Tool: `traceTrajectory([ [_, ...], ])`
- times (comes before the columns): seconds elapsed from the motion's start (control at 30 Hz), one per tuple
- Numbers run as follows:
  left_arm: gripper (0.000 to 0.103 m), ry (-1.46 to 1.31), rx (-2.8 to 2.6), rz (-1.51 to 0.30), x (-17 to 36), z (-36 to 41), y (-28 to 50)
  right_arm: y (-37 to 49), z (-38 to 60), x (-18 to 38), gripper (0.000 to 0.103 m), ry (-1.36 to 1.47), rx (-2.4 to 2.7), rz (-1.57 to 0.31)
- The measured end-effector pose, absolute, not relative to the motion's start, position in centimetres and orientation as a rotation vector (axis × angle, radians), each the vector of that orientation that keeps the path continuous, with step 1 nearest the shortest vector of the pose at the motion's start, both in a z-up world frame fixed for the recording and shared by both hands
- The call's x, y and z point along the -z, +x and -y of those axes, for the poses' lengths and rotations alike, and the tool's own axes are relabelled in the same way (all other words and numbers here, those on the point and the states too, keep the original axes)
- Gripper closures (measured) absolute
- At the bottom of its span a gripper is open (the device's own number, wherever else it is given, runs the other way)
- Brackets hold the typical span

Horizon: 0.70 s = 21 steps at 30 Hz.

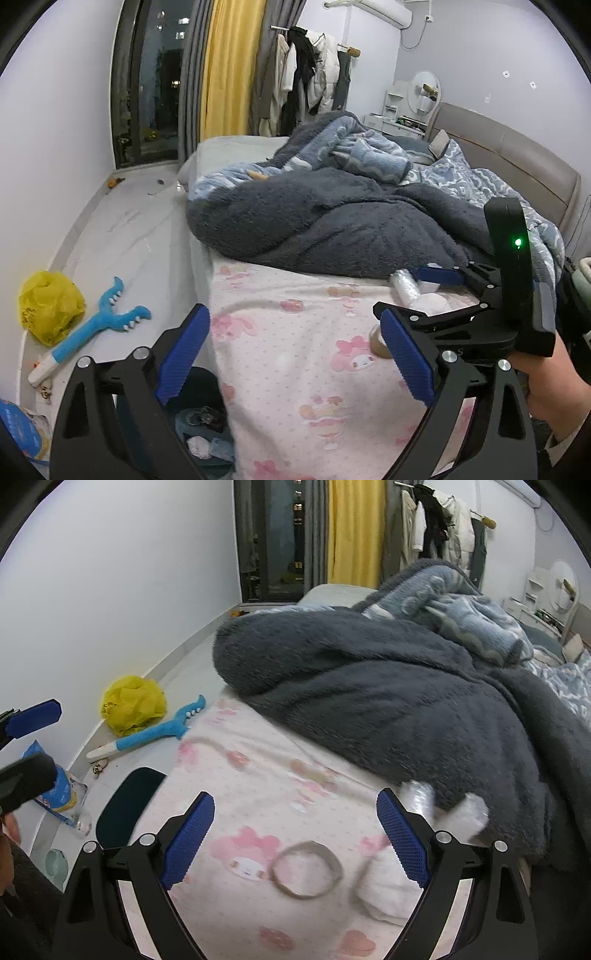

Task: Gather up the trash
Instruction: 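Grasp the white cloth ball on the sheet with the right gripper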

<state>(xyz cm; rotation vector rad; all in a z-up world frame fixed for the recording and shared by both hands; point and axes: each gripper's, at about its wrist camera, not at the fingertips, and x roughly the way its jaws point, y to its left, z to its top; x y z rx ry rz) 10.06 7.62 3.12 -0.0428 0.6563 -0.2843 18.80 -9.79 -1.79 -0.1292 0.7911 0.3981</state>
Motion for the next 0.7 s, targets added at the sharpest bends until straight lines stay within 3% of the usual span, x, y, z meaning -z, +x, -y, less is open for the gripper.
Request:
traceTrajectory([
  [0.7,0.008,-0.011,0.338,-0.724,0.5,-2.0,12.2,19.1,18.0,5.8,0.012,-0.042,-0.315,-0.848],
])
